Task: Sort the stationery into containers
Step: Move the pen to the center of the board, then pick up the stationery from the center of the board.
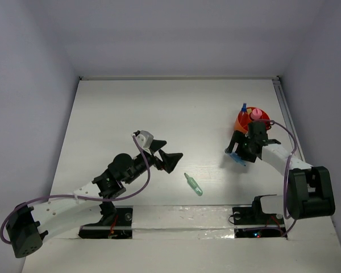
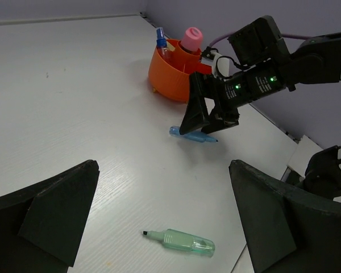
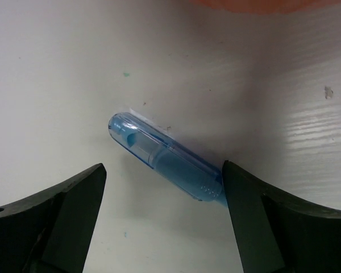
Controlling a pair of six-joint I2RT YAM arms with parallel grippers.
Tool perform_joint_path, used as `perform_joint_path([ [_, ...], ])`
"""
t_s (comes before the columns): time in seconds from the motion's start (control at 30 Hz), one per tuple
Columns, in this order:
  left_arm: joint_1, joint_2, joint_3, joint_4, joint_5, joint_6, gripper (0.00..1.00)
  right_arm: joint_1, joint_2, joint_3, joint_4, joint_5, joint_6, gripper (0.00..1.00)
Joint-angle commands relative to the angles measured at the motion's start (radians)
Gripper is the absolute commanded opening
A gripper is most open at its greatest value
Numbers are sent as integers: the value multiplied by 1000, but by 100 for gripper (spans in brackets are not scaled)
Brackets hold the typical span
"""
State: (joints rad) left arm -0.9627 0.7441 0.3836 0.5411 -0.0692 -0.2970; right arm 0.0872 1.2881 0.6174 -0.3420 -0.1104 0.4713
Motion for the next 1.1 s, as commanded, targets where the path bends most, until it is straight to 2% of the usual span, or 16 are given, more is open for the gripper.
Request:
perform_joint_path([
  [0.0, -4, -22, -3, 46, 22, -1, 99, 20, 49, 47, 17, -32, -37, 87],
  [0.07, -4, -26, -3, 46, 20, 1, 99, 63, 82, 74, 3, -31, -52, 80],
  [0.17, -4, -28, -5, 49, 19, -1, 99, 147, 158, 137, -34, 0, -85, 78],
  [0.27, -4, -23, -5, 49, 19, -4, 99, 241, 263, 195, -60, 21, -105, 71],
  [0.4, -4, -23, -6, 54, 16, -2, 99, 359, 401, 358, -86, 49, -166, 68],
  [0.47, -4, -32, -17, 65, 16, -4, 99, 410, 469, 419, -103, 63, -222, 62],
  [0.6, -4, -80, -35, 72, -9, -2, 99, 442, 517, 533, -146, 95, -307, 65],
  [0.63, -4, -86, -38, 74, -17, -2, 99, 442, 516, 553, -141, 47, -328, 67],
  [0.77, -4, -103, -51, 85, -37, -11, 99, 442, 528, 639, -173, 3, -416, 77],
  [0.97, -4, -117, -58, 83, -63, -14, 99, 442, 606, 735, -226, -46, -569, 78],
  [1.07, -4, -120, -57, 77, -69, -11, 99, 442, 671, 783, -247, -31, -594, 78],
])
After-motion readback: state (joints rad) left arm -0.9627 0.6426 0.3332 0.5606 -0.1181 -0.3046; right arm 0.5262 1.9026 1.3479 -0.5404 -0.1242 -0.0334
